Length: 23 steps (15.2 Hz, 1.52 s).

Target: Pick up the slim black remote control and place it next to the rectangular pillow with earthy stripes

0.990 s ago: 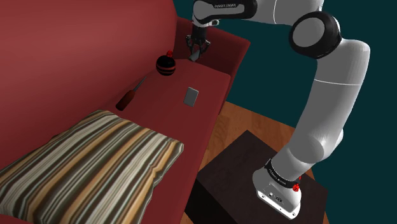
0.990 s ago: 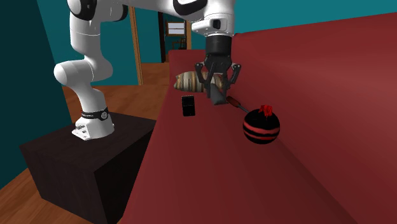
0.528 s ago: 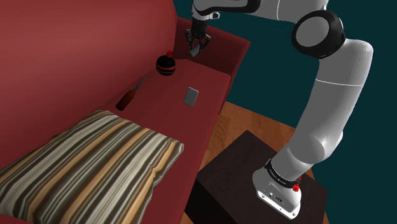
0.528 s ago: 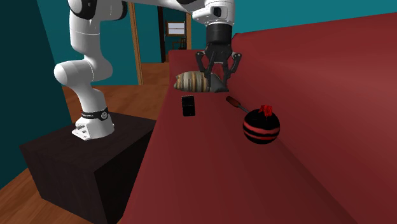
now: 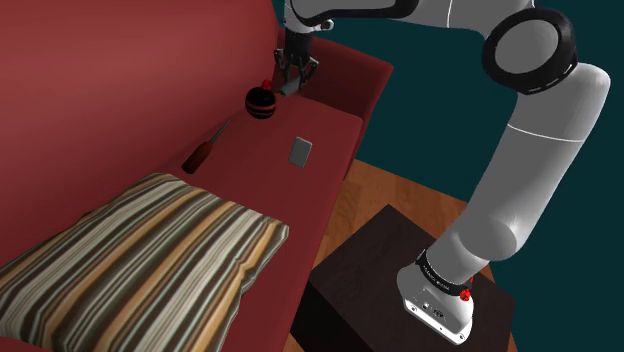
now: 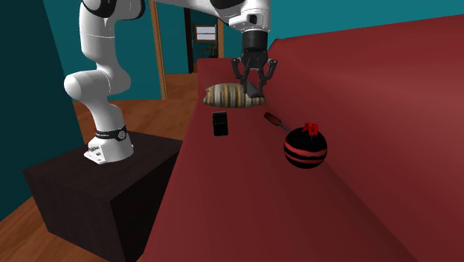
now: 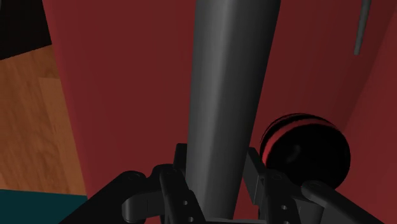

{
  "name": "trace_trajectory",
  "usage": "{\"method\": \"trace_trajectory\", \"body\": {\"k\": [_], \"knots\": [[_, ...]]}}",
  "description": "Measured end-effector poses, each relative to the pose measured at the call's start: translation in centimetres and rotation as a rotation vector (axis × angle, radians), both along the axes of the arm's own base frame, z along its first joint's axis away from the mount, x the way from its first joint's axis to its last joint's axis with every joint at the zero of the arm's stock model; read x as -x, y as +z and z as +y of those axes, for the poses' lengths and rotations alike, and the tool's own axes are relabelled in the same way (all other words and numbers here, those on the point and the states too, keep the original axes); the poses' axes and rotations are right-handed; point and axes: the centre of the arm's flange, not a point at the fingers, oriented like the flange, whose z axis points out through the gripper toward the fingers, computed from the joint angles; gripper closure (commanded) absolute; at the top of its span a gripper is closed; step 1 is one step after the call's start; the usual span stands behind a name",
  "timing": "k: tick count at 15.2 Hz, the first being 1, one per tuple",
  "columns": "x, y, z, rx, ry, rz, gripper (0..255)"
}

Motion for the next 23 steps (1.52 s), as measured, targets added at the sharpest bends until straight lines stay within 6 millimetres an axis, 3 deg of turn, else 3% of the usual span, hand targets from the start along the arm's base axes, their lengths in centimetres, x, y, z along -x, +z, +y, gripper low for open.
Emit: {"method": "trace_trajectory", "body": {"k": [13, 18, 23], "knots": [[5.7, 0.7, 16.0, 0.000, 0.000, 0.000, 255], [7.5, 0.1, 22.6, 0.000, 0.000, 0.000, 255], [8.1, -1.9, 23.7, 0.001, -0.001, 0.000, 255]]}}
